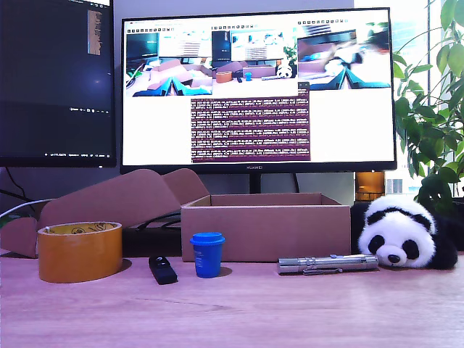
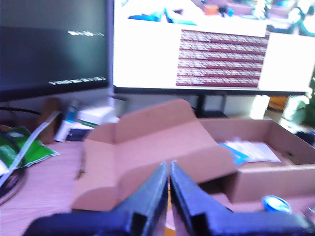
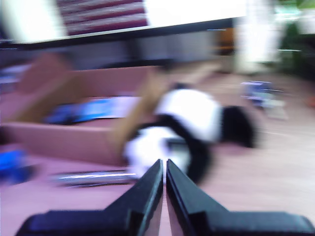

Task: Pick up the tape roll and place it inside the cardboard box

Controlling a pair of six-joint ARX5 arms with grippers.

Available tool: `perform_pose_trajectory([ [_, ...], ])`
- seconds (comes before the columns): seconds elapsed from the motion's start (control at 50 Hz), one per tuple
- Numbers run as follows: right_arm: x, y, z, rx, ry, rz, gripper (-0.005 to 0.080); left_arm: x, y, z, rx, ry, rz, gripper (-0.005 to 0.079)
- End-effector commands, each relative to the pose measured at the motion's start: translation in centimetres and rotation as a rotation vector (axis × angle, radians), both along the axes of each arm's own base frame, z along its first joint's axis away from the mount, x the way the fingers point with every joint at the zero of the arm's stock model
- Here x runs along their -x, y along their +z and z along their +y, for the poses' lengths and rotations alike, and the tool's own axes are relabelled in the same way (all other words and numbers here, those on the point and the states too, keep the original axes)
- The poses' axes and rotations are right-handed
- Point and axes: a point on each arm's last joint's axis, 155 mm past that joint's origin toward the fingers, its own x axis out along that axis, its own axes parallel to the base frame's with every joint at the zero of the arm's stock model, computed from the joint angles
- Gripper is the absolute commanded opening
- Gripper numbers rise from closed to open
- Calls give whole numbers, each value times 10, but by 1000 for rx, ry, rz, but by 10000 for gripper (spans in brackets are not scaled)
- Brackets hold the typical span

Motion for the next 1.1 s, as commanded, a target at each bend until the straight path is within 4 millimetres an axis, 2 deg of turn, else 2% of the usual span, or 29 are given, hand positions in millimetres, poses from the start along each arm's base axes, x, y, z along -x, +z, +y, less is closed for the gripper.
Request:
perform_pose_trajectory([
  [0.0, 4, 8, 12, -13, 63, -25, -13, 1, 9, -7, -17, -33, -7, -21],
  [0.16, 15, 12, 35, -28, 187, -38, -13, -5, 2, -20, -41, -93, 60, -21],
  [0.28, 28, 14, 56, -39, 298, -39, -13, -12, -8, -31, -152, -144, 90, -21],
  [0.44, 40, 14, 72, -41, 384, -42, -13, -21, -20, -47, -250, -214, 178, -21],
  [0.74, 58, 14, 93, -44, 500, -40, -13, -28, -48, -65, -646, -445, 359, -21],
  [0.98, 72, 14, 107, -42, 582, -40, -13, -45, -32, -71, -774, -523, 346, -18],
  [1.08, 71, 14, 107, -37, 572, -42, -13, -49, -29, -74, -809, -553, 344, 49],
])
